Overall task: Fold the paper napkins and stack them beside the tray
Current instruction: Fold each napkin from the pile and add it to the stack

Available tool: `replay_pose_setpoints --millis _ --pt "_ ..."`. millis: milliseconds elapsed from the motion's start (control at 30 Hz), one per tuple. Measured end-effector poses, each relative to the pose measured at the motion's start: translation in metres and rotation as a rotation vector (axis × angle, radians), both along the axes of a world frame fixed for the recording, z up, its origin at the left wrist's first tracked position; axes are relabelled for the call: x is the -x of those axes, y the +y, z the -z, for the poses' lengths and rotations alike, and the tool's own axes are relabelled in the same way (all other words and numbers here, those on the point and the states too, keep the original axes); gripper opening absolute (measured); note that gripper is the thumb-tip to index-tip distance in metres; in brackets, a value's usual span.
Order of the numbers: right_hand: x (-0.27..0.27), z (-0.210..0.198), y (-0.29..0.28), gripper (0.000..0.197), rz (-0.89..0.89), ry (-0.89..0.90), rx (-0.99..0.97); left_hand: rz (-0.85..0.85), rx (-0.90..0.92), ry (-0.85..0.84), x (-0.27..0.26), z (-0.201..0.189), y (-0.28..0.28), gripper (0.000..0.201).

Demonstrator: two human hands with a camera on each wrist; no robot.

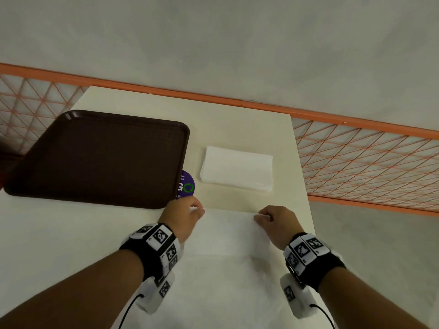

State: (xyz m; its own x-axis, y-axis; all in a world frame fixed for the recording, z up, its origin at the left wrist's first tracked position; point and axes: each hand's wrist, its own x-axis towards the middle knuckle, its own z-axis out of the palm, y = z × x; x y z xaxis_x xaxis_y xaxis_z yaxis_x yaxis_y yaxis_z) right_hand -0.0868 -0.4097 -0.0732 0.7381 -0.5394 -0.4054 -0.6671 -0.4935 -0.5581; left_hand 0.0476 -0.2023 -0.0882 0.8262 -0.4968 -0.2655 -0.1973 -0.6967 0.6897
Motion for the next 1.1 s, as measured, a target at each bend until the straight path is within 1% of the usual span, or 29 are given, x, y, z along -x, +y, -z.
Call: replay_pose_setpoints --millis 67,133,167,200,233,267,300,333,367,400,467,500,533,567,600,633,667,700,733,767,800,900,1000,1100 --pt "-0.007 0.007 -0.001 0.015 -0.036 0.071 0.059 0.019 -0.093 -0.029 -0.001 0.008 -0.006 0.010" --pt "-0.013 0.010 -0.003 0.013 -0.037 0.123 0.122 0.085 -0.238 -0.130 -0.003 0.010 -0.011 0.018" --pt "-0.013 0.012 -0.004 0.015 -0.043 0.139 0.165 0.122 -0.295 -0.190 -0.004 0.011 -0.012 0.023" --pt "-0.012 0.012 -0.004 0.023 -0.066 0.139 0.226 0.148 -0.318 -0.248 -0.004 0.011 -0.011 0.028" --pt "-0.009 0.014 -0.004 0.033 -0.106 0.116 0.287 0.181 -0.304 -0.310 -0.002 0.013 -0.012 0.031" --pt "-0.007 0.016 -0.001 0.040 -0.158 0.052 0.336 0.231 -0.267 -0.370 0.000 0.015 -0.012 0.032" --pt "-0.004 0.017 0.005 0.045 -0.233 -0.017 0.361 0.297 -0.218 -0.433 0.003 0.016 -0.012 0.032" --pt "-0.002 0.019 0.013 0.050 -0.333 -0.039 0.359 0.386 -0.185 -0.471 0.008 0.017 -0.013 0.035" --pt "0.000 0.021 0.022 0.059 -0.441 -0.017 0.341 0.484 -0.188 -0.469 0.015 0.019 -0.015 0.041" --pt "0.002 0.024 0.031 0.069 -0.543 0.039 0.322 0.566 -0.242 -0.399 0.022 0.020 -0.018 0.047" --pt "0.006 0.032 0.041 0.086 -0.664 0.165 0.314 0.638 -0.408 -0.251 0.034 0.022 -0.020 0.052" --pt "0.007 0.036 0.043 0.089 -0.687 0.195 0.328 0.653 -0.473 -0.219 0.037 0.023 -0.020 0.054" --pt "0.008 0.039 0.043 0.089 -0.701 0.209 0.348 0.671 -0.515 -0.234 0.040 0.026 -0.019 0.057" --pt "0.009 0.042 0.041 0.088 -0.705 0.218 0.368 0.697 -0.543 -0.259 0.040 0.030 -0.017 0.064" --pt "0.011 0.044 0.038 0.086 -0.695 0.222 0.381 0.707 -0.555 -0.268 0.039 0.033 -0.013 0.075" --pt "0.013 0.046 0.034 0.085 -0.669 0.229 0.389 0.695 -0.566 -0.262 0.035 0.034 -0.009 0.086" --pt "0.016 0.046 0.029 0.086 -0.635 0.241 0.399 0.667 -0.584 -0.257 0.030 0.035 -0.005 0.092" --pt "0.020 0.046 0.023 0.087 -0.599 0.254 0.411 0.637 -0.605 -0.261 0.025 0.034 -0.001 0.093" --pt "0.022 0.043 0.018 0.089 -0.564 0.261 0.420 0.611 -0.618 -0.272 0.021 0.032 0.001 0.089" --pt "0.024 0.040 0.014 0.090 -0.536 0.257 0.419 0.597 -0.619 -0.288 0.017 0.028 0.002 0.081" --pt "0.023 0.035 0.011 0.086 -0.520 0.245 0.420 0.590 -0.610 -0.308 0.015 0.024 0.000 0.071" --pt "0.009 0.023 0.006 0.059 -0.493 0.218 0.454 0.551 -0.585 -0.326 0.007 0.008 -0.016 0.051" --pt "-0.011 0.012 0.005 0.049 -0.463 0.251 0.429 0.467 -0.569 -0.177 0.000 -0.004 -0.032 0.047" --pt "-0.023 0.009 0.003 0.042 -0.428 0.315 0.343 0.345 -0.539 0.002 -0.005 -0.006 -0.039 0.043"
